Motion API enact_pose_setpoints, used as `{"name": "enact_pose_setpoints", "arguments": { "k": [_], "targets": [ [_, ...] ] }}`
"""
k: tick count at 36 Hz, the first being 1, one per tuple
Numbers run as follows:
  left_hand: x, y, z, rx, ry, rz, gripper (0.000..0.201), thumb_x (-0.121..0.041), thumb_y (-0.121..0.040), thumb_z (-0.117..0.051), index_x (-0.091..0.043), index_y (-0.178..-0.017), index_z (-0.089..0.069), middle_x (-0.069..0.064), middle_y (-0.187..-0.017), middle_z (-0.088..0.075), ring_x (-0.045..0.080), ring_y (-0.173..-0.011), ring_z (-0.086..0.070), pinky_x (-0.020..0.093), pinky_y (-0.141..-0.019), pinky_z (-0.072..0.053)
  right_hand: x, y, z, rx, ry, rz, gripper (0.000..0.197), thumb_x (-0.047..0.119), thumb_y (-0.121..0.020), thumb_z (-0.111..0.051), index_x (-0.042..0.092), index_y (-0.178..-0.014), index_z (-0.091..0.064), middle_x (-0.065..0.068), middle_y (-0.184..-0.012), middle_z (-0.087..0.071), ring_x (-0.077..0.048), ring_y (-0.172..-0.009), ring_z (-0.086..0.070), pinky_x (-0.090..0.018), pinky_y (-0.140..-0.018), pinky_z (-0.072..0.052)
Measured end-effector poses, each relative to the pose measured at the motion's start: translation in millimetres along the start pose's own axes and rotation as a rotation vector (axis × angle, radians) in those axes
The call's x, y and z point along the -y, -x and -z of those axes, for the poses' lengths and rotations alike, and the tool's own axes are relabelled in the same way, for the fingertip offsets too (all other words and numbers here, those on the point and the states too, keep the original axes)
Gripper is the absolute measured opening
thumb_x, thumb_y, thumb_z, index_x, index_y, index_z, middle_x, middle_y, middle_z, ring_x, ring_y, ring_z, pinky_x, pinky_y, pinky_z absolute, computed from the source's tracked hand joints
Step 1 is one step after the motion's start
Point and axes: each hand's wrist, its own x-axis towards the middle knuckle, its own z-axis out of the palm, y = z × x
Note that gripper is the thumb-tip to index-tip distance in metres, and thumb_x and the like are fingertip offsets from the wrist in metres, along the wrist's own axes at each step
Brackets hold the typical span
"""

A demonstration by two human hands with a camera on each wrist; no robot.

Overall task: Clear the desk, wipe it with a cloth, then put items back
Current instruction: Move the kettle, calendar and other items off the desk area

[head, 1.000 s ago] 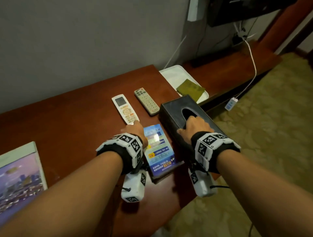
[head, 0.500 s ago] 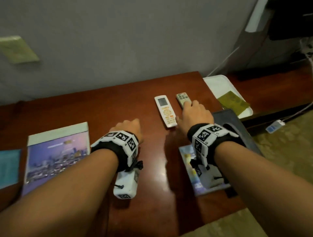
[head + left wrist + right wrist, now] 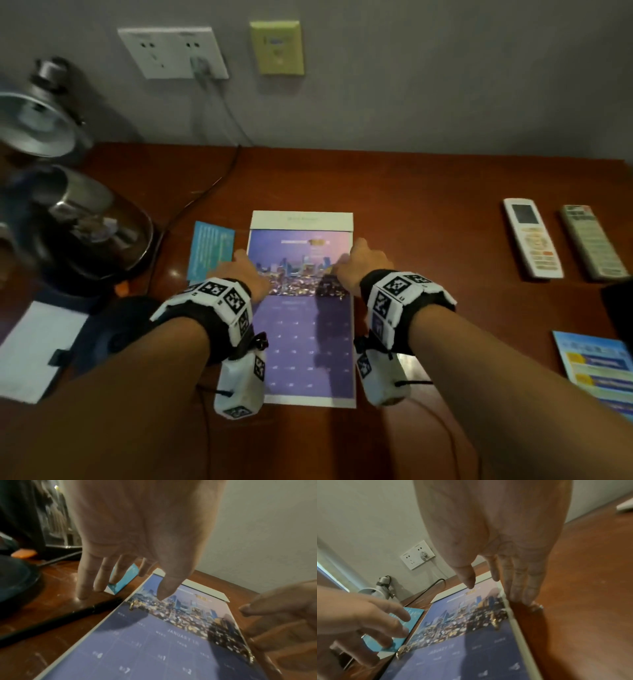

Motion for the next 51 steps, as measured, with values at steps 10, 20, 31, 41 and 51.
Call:
{"name": "enact_pose_setpoints", "arguments": {
  "k": [10,20,31,41,51],
  "targets": [
    [-5,-25,-14,0.06,0.162,0.065,0.059,-0.021,-0.092,-0.057,-0.003,-0.142,-0.031,0.024,-0.141,-0.041,0.041,-0.122,-0.047,0.043,-0.099,-0.044,16,-8,-17,-0.043,-0.284,-0.221,0.057,0.031,-0.09,-0.058,0.007,-0.135,-0.032,-0.013,-0.129,-0.051,-0.032,-0.105,-0.055,-0.034,-0.079,-0.046],
    [2,-31,-2,0.107,0.206,0.003,0.026,-0.021,-0.093,-0.055,-0.001,-0.077,-0.051,0.016,-0.086,-0.053,0.029,-0.079,-0.052,0.032,-0.069,-0.039,20,-7,-20,-0.074,-0.421,-0.25,0.052,0.033,-0.082,-0.06,0.006,-0.124,-0.05,-0.011,-0.115,-0.061,-0.03,-0.09,-0.057,-0.032,-0.072,-0.045],
    [-15,-25,7,0.005,0.065,-0.08,0.028,-0.031,-0.097,-0.054,-0.003,-0.093,-0.056,0.017,-0.11,-0.06,0.031,-0.094,-0.055,0.033,-0.073,-0.043,-2,-7,-2,-0.066,-0.557,-0.3,0.059,0.038,-0.09,-0.06,0.001,-0.133,-0.046,-0.017,-0.132,-0.053,-0.037,-0.117,-0.052,-0.046,-0.099,-0.043],
    [-105,17,14,-0.099,0.026,-0.207,0.051,-0.035,-0.099,-0.049,0.002,-0.135,-0.042,0.02,-0.136,-0.04,0.036,-0.116,-0.05,0.035,-0.081,-0.041,-61,10,53,-0.313,-0.482,-0.239,0.042,0.032,-0.095,-0.054,0.013,-0.13,-0.041,-0.015,-0.123,-0.057,-0.035,-0.105,-0.058,-0.035,-0.082,-0.046],
    [-219,84,-44,0.021,-0.188,-0.57,0.069,-0.03,-0.102,-0.04,-0.026,-0.154,0.006,0.025,-0.137,-0.047,0.041,-0.116,-0.052,0.041,-0.09,-0.045,-177,49,112,-0.495,-0.087,-0.352,0.037,0.031,-0.098,-0.053,0.009,-0.127,-0.048,-0.016,-0.131,-0.045,-0.037,-0.116,-0.049,-0.039,-0.091,-0.041]
  ]
}}
